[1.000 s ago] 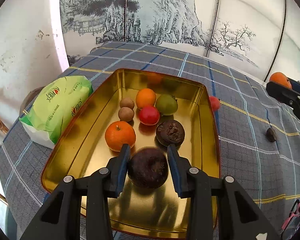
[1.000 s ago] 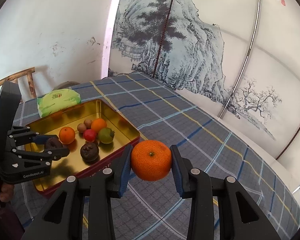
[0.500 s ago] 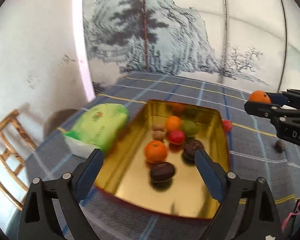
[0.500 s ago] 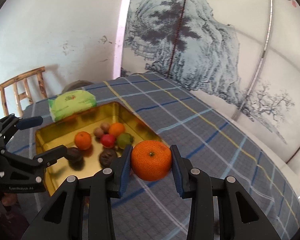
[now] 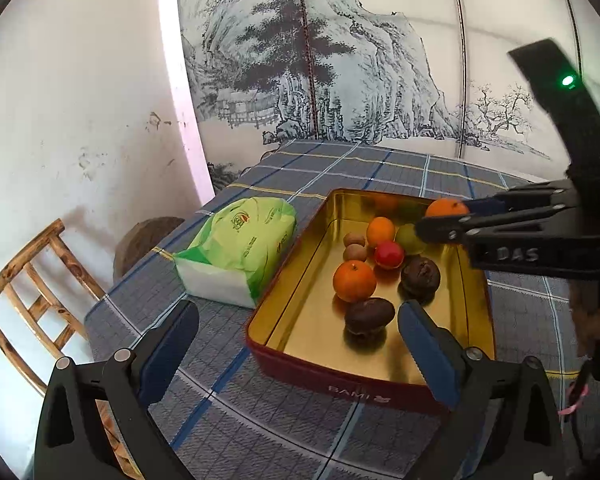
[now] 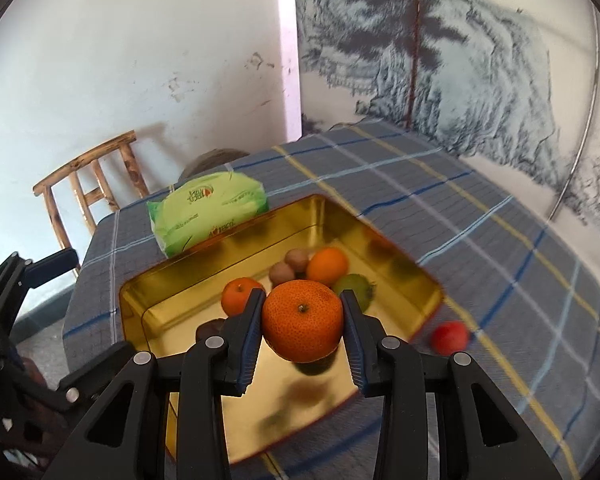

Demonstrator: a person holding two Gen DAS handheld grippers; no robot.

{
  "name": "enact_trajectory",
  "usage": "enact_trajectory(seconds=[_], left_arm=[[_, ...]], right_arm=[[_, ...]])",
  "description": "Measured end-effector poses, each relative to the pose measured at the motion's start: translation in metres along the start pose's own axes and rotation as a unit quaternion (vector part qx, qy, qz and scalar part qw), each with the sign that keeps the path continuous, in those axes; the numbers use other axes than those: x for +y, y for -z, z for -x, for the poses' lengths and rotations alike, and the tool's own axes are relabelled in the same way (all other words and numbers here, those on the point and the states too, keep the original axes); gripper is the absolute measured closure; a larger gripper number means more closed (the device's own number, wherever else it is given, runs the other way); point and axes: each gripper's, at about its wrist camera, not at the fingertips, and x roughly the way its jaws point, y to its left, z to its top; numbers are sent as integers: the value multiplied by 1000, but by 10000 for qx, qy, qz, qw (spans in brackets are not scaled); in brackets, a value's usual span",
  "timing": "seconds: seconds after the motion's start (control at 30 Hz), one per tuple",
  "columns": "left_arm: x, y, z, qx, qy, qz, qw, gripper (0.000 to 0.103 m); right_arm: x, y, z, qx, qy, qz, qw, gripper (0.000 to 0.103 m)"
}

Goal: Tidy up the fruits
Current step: 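Carry the mandarin over the gold tin with the right gripper, then lower the mandarin into the tin and open the right gripper, then grasp the red tomato on the cloth with the right gripper while the left gripper grasps a dark mangosteen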

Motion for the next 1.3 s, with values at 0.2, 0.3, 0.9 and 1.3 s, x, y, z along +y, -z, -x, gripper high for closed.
enact_trajectory(seconds=[0.2, 0.3, 0.9, 1.3], left_arm=[[8, 2, -4, 69, 12, 93, 9999, 2], [10, 2, -5, 96, -4, 144, 9999, 2], [6, 8, -18, 344, -109, -11, 9993, 2], [3, 6, -15, 275, -49, -47, 9996, 2]], right_arm=[[7, 0, -23, 239, -100, -27, 9997, 64], [9, -2, -30, 313, -85, 10, 9995, 64], [11, -7, -51, 478, -176, -21, 9987, 63], [-75, -10, 15, -311, -297, -816, 9957, 45]])
